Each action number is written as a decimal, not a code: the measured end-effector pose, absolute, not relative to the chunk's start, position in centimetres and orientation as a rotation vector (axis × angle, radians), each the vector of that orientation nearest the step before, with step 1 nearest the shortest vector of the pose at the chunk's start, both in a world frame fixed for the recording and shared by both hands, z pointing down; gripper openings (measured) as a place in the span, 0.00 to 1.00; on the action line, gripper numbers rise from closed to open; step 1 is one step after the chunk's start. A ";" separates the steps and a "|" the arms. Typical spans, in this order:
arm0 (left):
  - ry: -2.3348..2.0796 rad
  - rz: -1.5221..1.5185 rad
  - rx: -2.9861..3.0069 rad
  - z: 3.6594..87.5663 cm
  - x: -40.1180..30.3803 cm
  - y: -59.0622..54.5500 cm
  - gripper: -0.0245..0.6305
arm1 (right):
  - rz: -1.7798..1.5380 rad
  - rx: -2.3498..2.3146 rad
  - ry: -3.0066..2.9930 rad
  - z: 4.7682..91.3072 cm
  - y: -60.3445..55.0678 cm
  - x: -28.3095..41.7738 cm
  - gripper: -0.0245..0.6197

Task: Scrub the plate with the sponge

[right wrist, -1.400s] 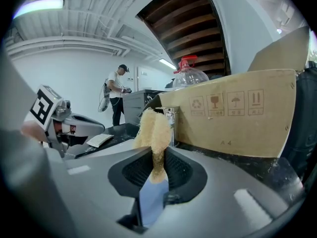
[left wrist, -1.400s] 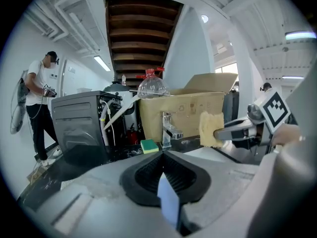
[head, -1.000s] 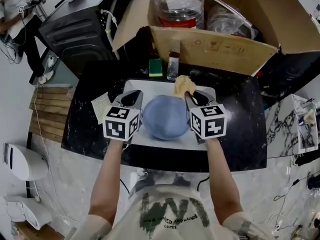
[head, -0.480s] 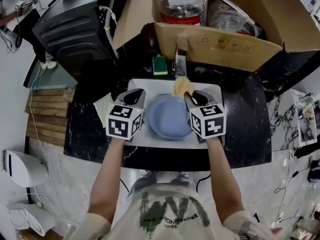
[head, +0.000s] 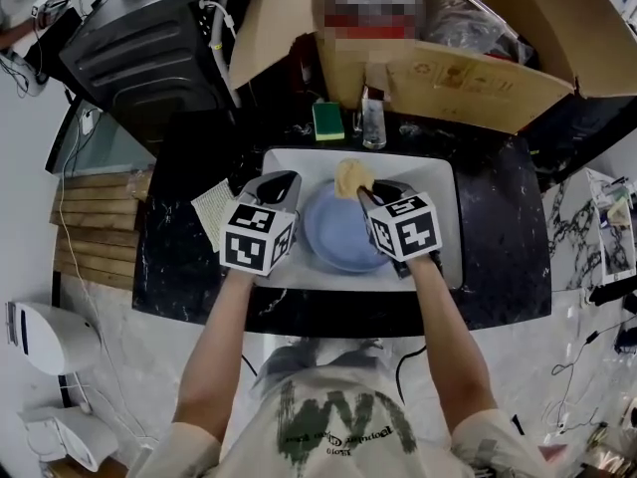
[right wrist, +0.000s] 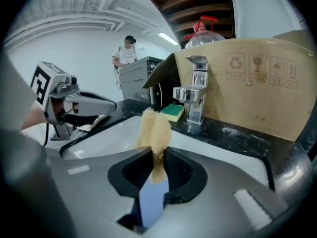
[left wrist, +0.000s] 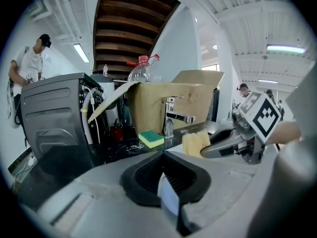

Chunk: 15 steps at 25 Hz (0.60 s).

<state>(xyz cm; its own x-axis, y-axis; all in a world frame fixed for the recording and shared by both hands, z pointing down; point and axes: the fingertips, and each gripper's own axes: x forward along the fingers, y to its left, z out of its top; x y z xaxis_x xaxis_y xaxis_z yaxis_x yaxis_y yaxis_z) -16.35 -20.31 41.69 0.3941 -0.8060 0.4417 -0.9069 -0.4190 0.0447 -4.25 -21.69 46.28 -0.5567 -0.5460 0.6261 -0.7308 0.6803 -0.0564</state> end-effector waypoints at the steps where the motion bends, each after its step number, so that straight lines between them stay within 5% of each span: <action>1: -1.496 0.522 2.382 41.9 -16.4 -20.3 0.04 | 0.425 0.968 -2.303 46.7 -21.7 -4.5 0.14; 15: -1.381 0.489 2.434 42.9 -16.7 -20.6 0.04 | 0.538 0.907 -2.183 51.5 -21.9 -7.6 0.14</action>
